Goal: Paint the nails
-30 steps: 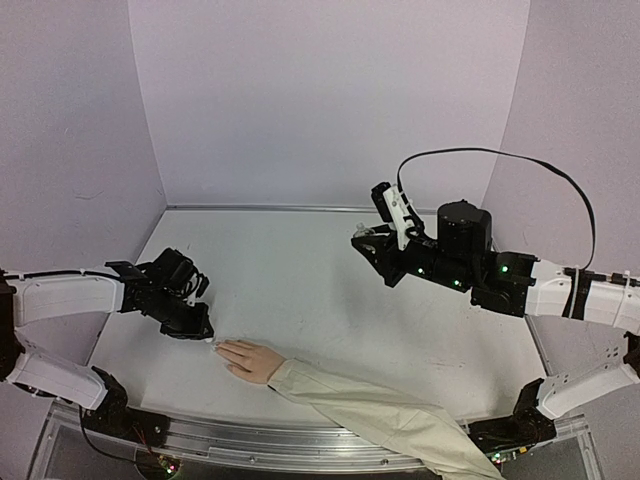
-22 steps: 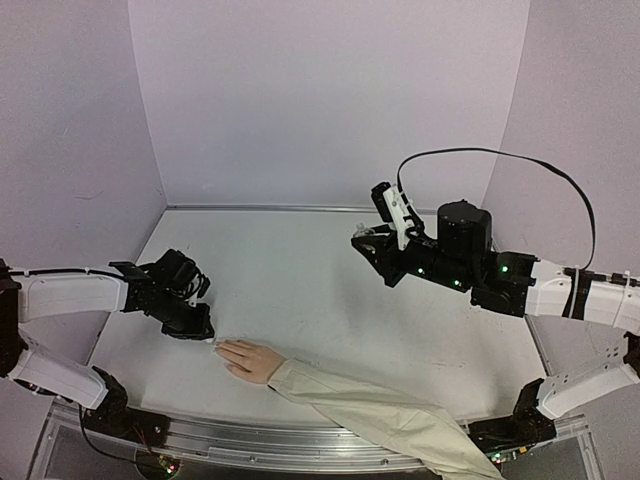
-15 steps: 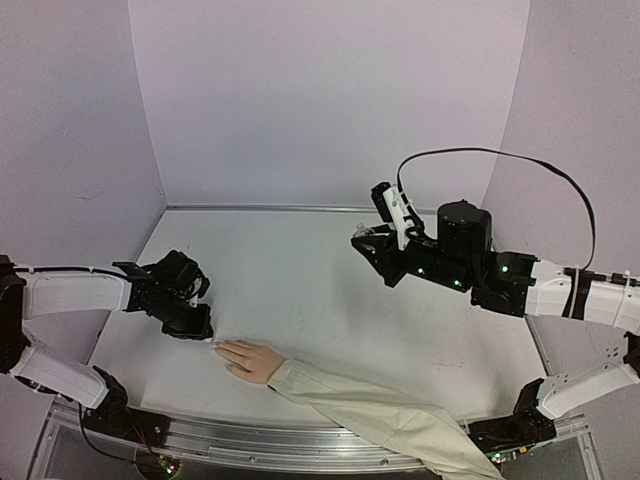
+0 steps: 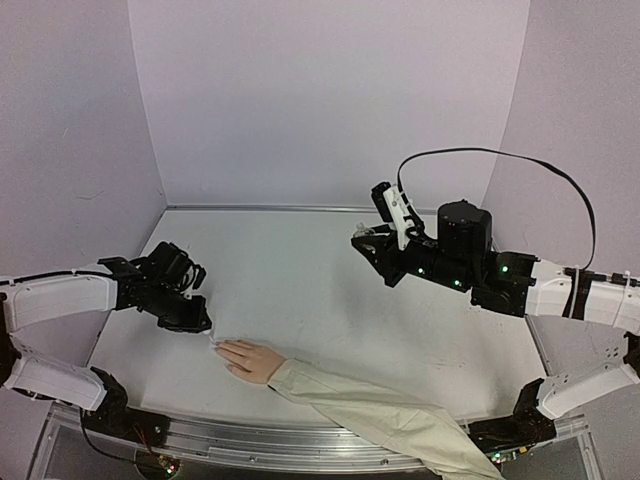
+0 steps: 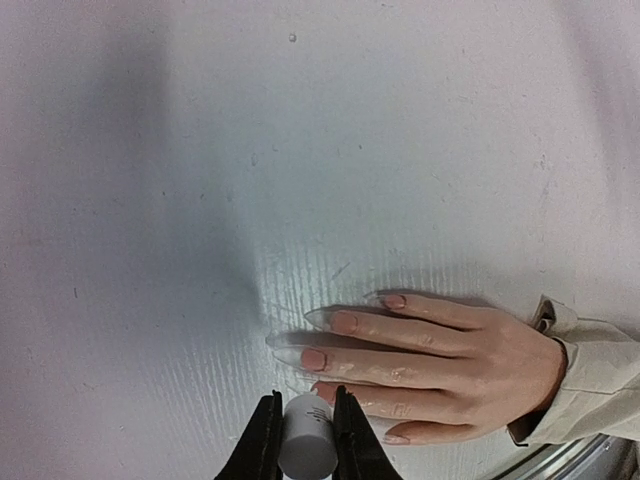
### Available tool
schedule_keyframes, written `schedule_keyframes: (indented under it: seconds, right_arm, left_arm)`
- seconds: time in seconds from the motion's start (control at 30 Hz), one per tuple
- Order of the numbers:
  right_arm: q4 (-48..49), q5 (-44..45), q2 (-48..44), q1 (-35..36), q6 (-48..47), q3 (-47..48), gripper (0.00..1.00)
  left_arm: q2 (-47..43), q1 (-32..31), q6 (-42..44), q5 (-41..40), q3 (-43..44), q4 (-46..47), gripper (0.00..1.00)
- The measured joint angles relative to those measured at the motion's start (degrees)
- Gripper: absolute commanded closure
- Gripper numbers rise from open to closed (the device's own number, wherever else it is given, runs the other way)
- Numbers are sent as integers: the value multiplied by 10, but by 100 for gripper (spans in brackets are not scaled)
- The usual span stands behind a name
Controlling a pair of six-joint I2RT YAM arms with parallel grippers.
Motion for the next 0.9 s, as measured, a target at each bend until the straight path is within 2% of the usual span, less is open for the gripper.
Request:
schedule_keyframes:
  seconds: [0.3, 0.9]
  right_arm:
    - [0, 0, 0, 0, 0, 0, 100]
    - [0, 0, -2, 0, 0, 0, 100]
  left_arm:
    - [2, -3, -1, 36, 2, -3, 100]
    - [33, -9, -2, 36, 2, 4, 100]
